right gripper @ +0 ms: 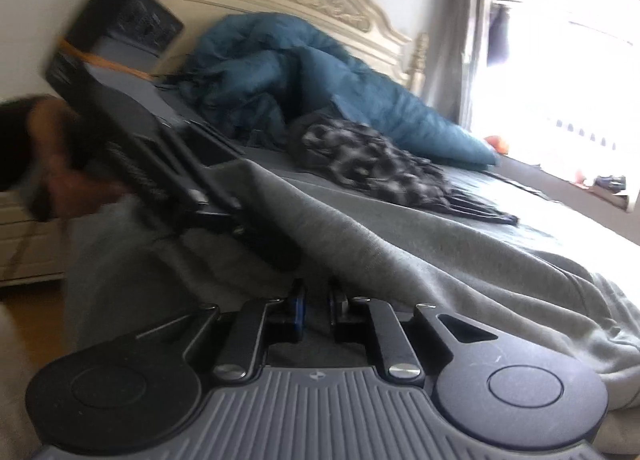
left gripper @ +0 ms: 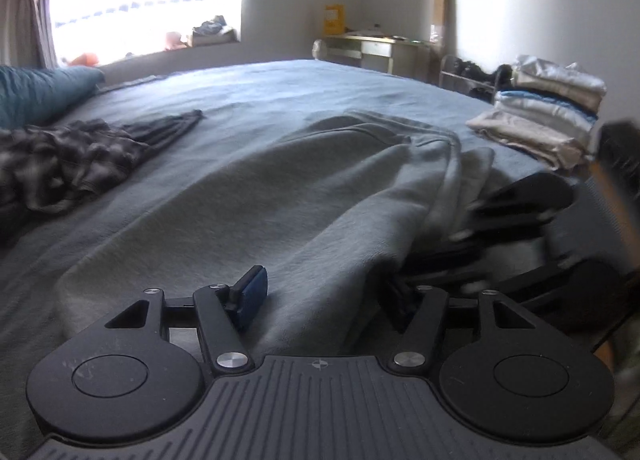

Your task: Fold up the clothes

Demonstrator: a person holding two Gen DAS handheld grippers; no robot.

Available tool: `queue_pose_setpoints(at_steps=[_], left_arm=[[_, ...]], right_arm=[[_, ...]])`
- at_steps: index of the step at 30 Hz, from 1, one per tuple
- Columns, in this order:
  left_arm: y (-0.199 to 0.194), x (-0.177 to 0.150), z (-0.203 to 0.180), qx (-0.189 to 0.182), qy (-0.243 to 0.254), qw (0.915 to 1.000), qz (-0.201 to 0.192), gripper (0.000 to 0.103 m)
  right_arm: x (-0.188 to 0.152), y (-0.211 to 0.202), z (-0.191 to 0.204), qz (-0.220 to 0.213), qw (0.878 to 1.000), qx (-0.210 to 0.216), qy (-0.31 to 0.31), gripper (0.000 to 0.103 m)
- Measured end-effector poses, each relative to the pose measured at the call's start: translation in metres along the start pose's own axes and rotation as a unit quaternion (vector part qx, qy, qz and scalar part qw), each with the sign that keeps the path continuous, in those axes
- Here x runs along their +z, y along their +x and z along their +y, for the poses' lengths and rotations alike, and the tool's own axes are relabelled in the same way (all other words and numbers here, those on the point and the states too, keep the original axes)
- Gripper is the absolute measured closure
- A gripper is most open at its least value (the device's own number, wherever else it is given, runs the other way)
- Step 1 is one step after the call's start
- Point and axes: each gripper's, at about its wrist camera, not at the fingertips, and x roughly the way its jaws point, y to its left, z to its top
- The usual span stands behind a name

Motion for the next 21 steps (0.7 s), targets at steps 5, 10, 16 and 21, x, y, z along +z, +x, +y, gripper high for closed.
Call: queue_pose_setpoints(at_steps=[5,10,16,21], left_arm=[[-0.002,-0.010,-0.019,0.095,0.045,0.9943,-0.015,0.043],[0.005,-0.023,-0.042,0.193,0.092,0.9768,-0.016,0.043],[-0.005,-0.034,-0.038,0.196,0.072,0.9775,-0.029,0.046],[-0.020,-0.037,-0.029,0.168,0.051,0.9839,-0.036,0.046]], right_arm=[[0.017,-0.037,-0.025,-0.046,0.998,0.031,-0.033,0.067],[0.027,-0.008,-0.020,-0.027,0.985,0.006,-0.170,0.058],[0.028,0.029,-0.014,0.015,0.971,0.041,-0.236,0.064],[0.024,0.041,-0.007,0.039,0.957,0.045,-0.284,0.091]])
